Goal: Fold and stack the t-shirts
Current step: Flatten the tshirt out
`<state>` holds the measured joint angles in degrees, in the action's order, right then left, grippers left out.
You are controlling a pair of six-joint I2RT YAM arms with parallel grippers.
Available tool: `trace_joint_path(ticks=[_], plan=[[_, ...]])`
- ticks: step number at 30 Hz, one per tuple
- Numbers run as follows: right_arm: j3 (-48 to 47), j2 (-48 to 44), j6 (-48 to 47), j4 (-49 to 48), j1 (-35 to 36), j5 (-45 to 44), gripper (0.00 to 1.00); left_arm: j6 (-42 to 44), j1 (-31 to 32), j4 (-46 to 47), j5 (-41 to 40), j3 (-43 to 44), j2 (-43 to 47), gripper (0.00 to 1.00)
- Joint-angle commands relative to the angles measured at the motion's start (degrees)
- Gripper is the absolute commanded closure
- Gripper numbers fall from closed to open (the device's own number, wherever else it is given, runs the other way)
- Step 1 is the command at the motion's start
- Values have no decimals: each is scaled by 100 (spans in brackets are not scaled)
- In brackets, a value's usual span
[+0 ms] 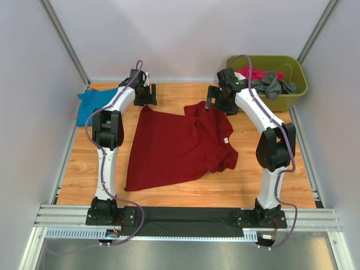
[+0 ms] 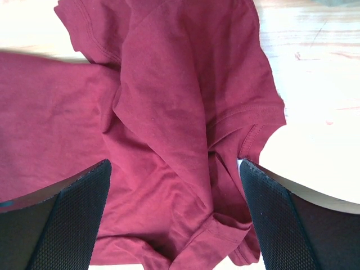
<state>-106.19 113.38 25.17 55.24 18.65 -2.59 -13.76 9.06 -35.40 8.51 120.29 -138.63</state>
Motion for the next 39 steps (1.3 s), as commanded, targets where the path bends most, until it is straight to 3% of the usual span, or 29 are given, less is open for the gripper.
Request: trace_joint_path(ticks=[1, 7, 11, 17, 20, 28, 35, 39], plan=[[-174, -18, -109, 118, -37, -75, 2, 58, -36, 94, -95, 92, 116, 20], [-130, 17, -135, 118, -55, 4, 2, 66, -36, 533, 54, -803, 635, 20], [-130, -18, -152, 109, -81, 74, 2, 31, -36, 534, -16, -876, 697, 21], [11, -106, -205, 109, -116, 92, 2, -118, -27, 718, -25, -998, 758, 31], [72, -132, -214, 92, -134, 101, 2, -145, -36, 788, -86, -1043, 723, 41], [125, 61, -354, -399, -152, 356, 2, -189, -27, 920, -491, -920, 732, 100], [-1069, 1280, -539, -752, -143, 478, 7, -312, -36, 710, -1255, -1191, 1450, 100], [-1693, 1801, -548, -787, -134, 733, 14, -312, -53, 692, -1449, -2034, 2119, 100]])
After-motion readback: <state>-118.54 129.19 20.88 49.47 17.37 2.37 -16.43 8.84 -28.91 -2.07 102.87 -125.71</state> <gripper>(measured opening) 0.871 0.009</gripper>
